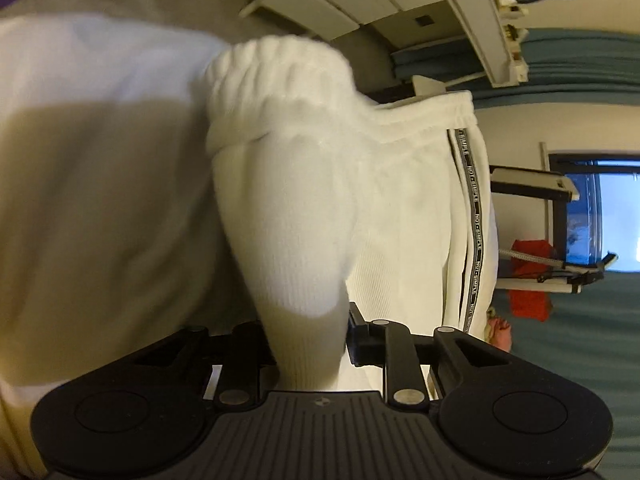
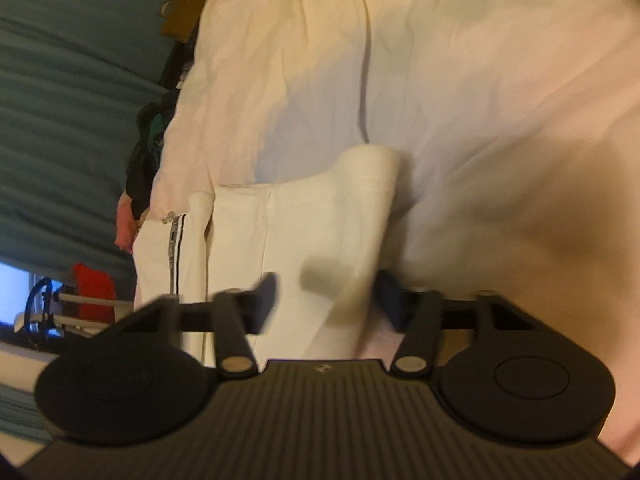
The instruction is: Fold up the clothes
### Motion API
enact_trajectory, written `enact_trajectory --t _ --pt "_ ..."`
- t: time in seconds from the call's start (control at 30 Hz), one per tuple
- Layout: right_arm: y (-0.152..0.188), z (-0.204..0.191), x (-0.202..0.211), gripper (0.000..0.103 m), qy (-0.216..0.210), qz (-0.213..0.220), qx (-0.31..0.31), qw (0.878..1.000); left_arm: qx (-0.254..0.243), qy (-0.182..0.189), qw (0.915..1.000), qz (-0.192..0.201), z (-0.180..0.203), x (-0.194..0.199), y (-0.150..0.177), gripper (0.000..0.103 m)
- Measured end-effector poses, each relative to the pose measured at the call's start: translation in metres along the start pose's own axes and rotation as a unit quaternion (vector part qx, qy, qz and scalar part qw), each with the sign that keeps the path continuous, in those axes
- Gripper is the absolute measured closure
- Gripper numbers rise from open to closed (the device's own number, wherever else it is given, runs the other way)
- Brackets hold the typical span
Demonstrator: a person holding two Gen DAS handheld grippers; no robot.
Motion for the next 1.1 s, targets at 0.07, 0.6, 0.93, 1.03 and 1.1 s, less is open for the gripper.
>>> enact_trajectory --t 0.07,0.6,0.93,1.03,1.1 --pt "-0.001 -0.007 0.000 0.090 -0.008 0.014 0.007 1.000 -0.008 0.004 1.0000 0.002 0.003 -0.001 0.000 0.081" --pt "-0.005 -0.194 0.032 0.098 -0.041 0.210 0.250 0.944 -0.072 0.133 0.9853 0.079 0.106 0.052 -0.034 0.093" --pt "0.023 -0.297 -0.168 0.098 0.032 0.214 0.353 0.910 -0.108 0.058 0.9856 0.116 0.223 -0.112 -0.090 0.093" --pt "0.038 -0.300 -0.220 0.098 0.065 0.210 0.393 0.893 -0.108 0.019 0.9876 0.112 0.227 -0.168 -0.100 0.092" --pt "0.043 -0.297 -0.245 0.098 0.083 0.207 0.414 0.882 -0.108 -0.007 0.9881 0.109 0.229 -0.206 -0.106 0.092"
Point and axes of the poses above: each gripper's, at about its wrist camera, not at the fingertips, and x roughly against the way its jaws point, z to its right, y to its underside, the point moved 10 cm from there along -x, roughly the way its jaws point, and after that the axes turned 6 degrees about -x, right-handed, at the moved point
